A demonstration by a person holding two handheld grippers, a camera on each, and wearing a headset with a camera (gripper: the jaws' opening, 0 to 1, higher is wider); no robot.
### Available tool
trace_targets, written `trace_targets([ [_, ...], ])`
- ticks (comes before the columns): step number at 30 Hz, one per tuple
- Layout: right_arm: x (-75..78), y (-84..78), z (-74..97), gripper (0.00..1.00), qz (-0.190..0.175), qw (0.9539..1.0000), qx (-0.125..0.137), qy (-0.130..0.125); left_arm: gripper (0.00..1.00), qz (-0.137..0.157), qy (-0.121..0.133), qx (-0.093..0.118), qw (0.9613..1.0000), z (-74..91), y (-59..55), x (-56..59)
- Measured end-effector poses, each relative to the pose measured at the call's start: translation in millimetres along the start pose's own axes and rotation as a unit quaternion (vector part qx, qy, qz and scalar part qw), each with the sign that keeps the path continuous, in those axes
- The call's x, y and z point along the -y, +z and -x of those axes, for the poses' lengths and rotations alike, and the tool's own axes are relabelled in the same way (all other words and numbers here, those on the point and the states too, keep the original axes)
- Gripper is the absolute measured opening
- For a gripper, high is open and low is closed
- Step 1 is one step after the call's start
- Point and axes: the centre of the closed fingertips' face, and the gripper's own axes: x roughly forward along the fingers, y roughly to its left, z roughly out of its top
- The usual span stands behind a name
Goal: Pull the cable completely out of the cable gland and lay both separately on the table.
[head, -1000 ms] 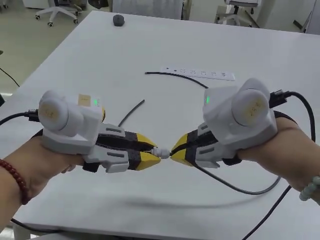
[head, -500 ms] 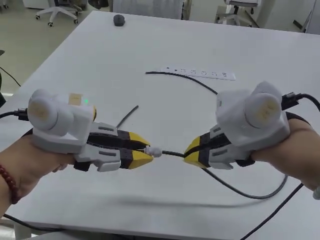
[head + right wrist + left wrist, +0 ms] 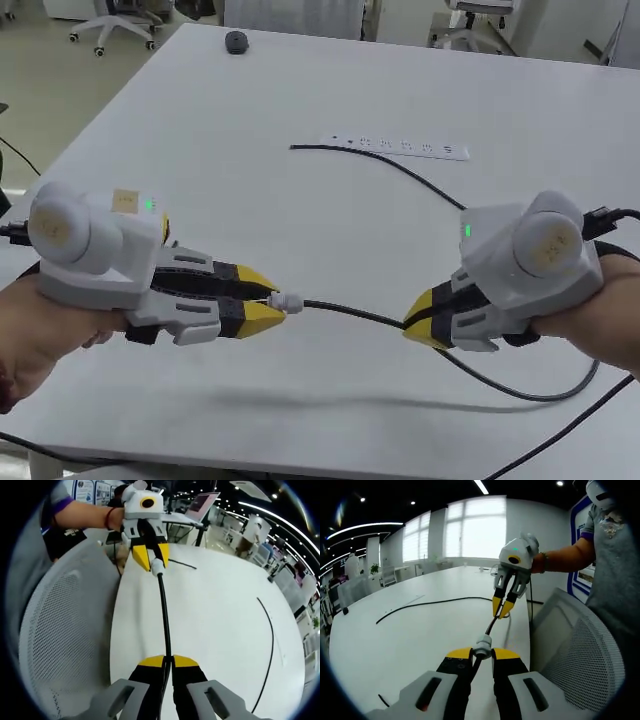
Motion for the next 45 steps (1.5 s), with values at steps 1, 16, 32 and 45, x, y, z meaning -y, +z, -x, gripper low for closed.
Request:
trace_targets([
  [1,0.8,-2.6,-0.2,0.00,-0.001,1.0000,-0.002,0.000,0.15,0.001,0.001,0.000,1.0000,1.0,-0.1,-0.5],
  [16,1.9,-18.6,-6.8,0.00,-0.015,0.9996,-0.023,0.002,0.15,0.005,-0.003,-0.004,1.0000,-5.4,-4.3,0.9],
  [32,-0.1,13.6,0.9,0.03,-0.014,0.9997,0.018,-0.007,0.15,0.018,0.005,-0.006,0.9998,-13.2,-2.7,2.9],
  [45,-14.0,73.4,0.8,0.05,0.026,0.9973,0.069,0.002,0.15,0.016,0.005,-0.002,0.9999,-17.8,3.9,5.2],
])
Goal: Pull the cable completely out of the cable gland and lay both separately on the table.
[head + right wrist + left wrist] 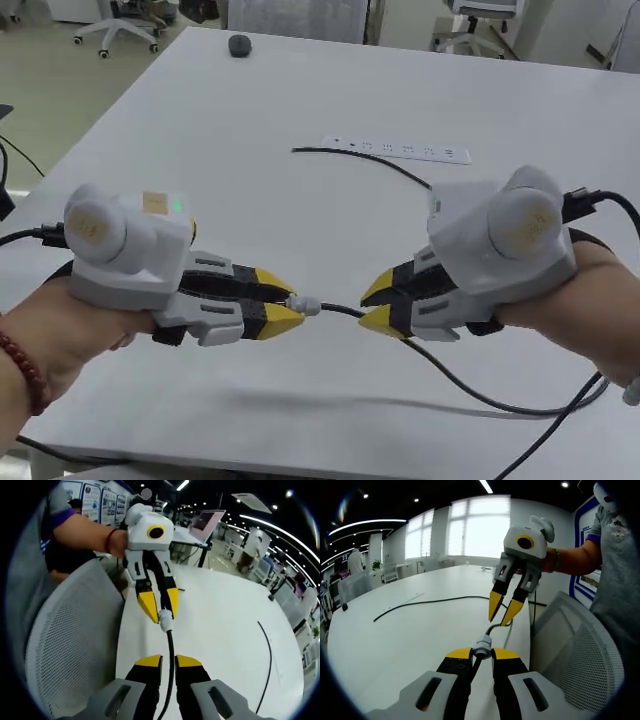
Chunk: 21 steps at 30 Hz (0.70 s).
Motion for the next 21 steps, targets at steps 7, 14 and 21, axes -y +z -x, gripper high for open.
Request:
trace_targets([
  [7,1.0,6.0,-6.5,0.04,0.006,1.0000,-0.001,0.004,0.15,-0.002,-0.006,0.000,1.0000,-2.8,0.2,4.5],
  [14,-1.2,11.9,-13.9,0.03,0.015,0.9998,-0.006,0.014,0.15,-0.005,-0.011,0.003,0.9999,-5.0,4.4,7.1],
  [21,-2.2,11.3,-16.1,0.00,0.023,0.9995,-0.013,0.018,0.15,-0.010,-0.015,0.003,0.9998,-6.9,6.8,10.0],
])
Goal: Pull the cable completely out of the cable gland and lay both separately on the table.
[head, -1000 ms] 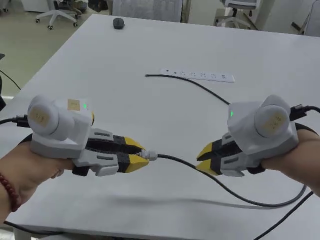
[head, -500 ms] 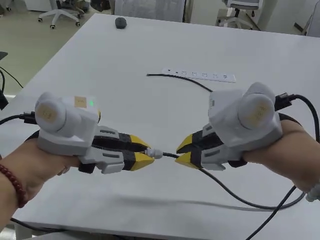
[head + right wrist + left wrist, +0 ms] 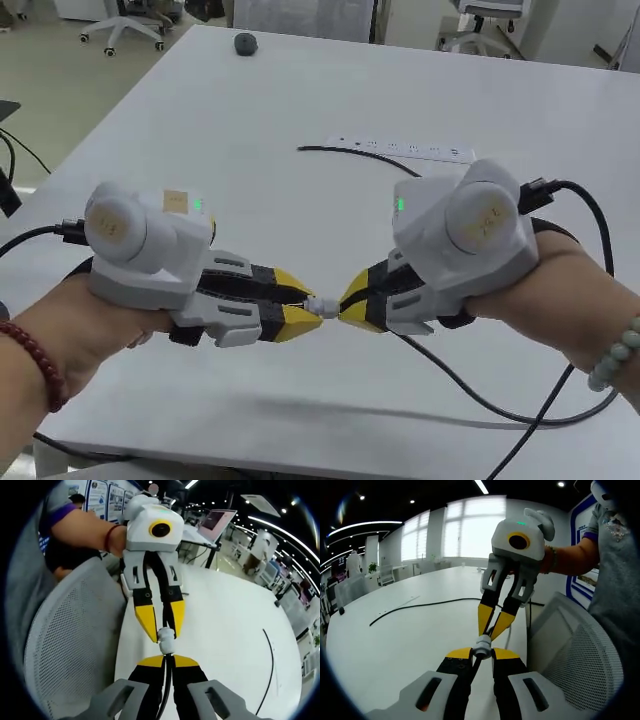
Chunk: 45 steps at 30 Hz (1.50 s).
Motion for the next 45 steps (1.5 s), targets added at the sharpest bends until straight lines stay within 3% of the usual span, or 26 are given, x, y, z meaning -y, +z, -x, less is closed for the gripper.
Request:
trace_targets([
  [11,0.1,-3.3,5.3,0.00,-0.001,1.0000,0.007,-0.001,0.15,-0.011,-0.003,0.003,0.9999,0.8,1.4,-0.1],
  [25,7.1,-54.0,16.4,0.00,-0.032,0.9990,-0.032,-0.007,0.15,-0.013,0.010,-0.008,0.9998,13.4,-5.6,-7.5],
  [39,9.9,-87.4,18.8,0.00,-0.057,0.9965,-0.059,-0.015,0.15,-0.005,0.022,-0.008,0.9997,21.8,-9.9,-13.2],
  [45,10.2,-94.5,19.2,0.00,-0.065,0.9958,-0.064,-0.015,0.15,-0.006,0.019,-0.009,0.9998,21.6,-10.8,-11.4],
])
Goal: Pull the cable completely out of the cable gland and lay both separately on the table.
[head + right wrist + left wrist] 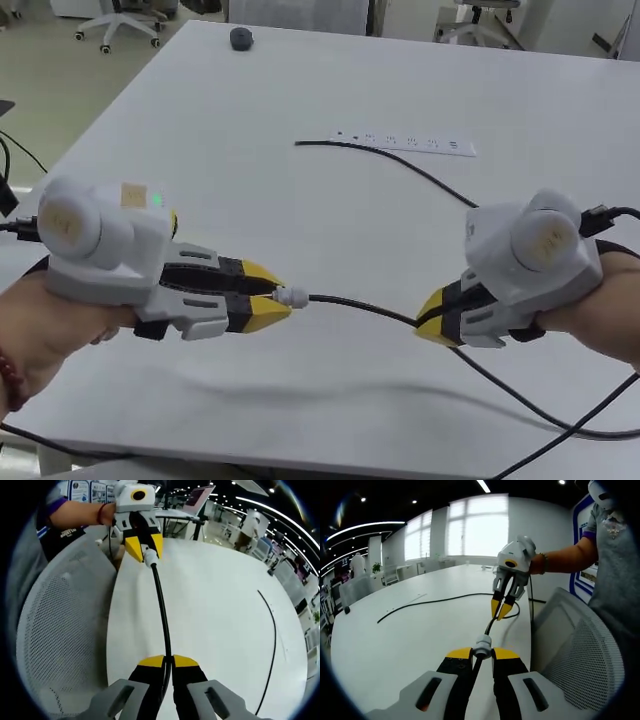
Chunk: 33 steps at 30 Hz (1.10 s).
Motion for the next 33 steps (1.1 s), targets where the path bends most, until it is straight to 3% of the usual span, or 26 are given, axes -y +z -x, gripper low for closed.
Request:
trace_targets([
  [20,2.6,1.9,4.9,0.03,0.001,0.9999,0.008,-0.013,0.15,0.012,0.008,0.008,0.9999,-4.2,4.0,-0.2],
  [25,-0.5,18.5,9.0,0.10,-0.001,0.9993,0.034,-0.017,0.15,0.013,0.008,0.008,0.9998,-7.6,5.7,1.9],
  [33,-13.3,64.7,12.9,0.22,0.015,0.9962,0.085,-0.014,0.15,0.010,0.000,0.007,0.9999,-16.2,9.0,8.3],
])
